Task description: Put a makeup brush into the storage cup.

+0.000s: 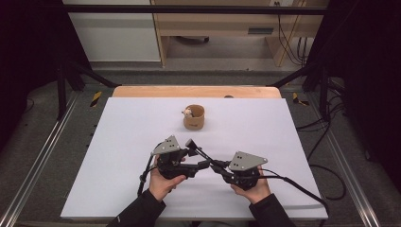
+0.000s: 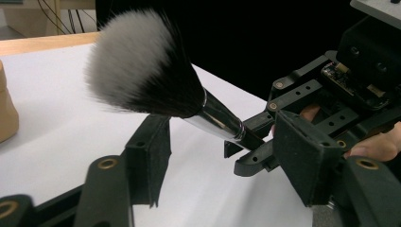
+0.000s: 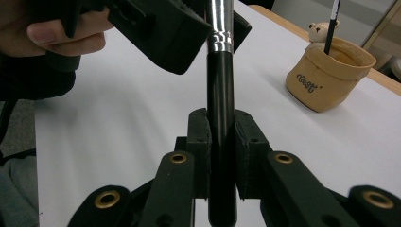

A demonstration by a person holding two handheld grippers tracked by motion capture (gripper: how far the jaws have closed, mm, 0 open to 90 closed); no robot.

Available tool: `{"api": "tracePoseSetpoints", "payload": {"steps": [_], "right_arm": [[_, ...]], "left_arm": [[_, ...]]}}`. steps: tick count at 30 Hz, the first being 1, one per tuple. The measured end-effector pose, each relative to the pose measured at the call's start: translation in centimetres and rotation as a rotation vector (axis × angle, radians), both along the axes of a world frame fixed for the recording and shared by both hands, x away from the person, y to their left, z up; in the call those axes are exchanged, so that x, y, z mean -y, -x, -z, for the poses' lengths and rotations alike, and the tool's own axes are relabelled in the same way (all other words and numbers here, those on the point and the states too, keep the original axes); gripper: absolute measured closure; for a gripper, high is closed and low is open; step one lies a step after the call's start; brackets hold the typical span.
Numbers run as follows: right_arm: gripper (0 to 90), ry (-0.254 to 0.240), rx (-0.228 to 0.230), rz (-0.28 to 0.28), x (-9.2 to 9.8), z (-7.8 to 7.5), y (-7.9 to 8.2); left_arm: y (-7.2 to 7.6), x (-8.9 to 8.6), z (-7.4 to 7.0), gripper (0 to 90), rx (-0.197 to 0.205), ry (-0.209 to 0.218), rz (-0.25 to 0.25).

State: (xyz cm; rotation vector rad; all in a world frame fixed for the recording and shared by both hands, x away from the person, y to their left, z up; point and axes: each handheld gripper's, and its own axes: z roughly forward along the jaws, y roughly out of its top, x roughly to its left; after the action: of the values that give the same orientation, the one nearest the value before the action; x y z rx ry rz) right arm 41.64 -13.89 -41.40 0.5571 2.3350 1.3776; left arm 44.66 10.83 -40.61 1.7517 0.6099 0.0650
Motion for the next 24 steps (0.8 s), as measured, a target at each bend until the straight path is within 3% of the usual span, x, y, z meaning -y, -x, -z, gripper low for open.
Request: {"api": "tracePoseSetpoints", "payload": {"steps": [13,24], "right_arm": [[79.1,-0.006,0.000,-0.013,-0.12,0.09,0.05],[79.1,-0.009,-0.004,-0.022,-0.23,0.27,0.04]], "left_arm": [[-0.17,-0.25,0.06,56.2,-0.021,0.040,0.006],[-0.24,-0.46,0.14,64.0,-0.046,0.069,0.020]]}}
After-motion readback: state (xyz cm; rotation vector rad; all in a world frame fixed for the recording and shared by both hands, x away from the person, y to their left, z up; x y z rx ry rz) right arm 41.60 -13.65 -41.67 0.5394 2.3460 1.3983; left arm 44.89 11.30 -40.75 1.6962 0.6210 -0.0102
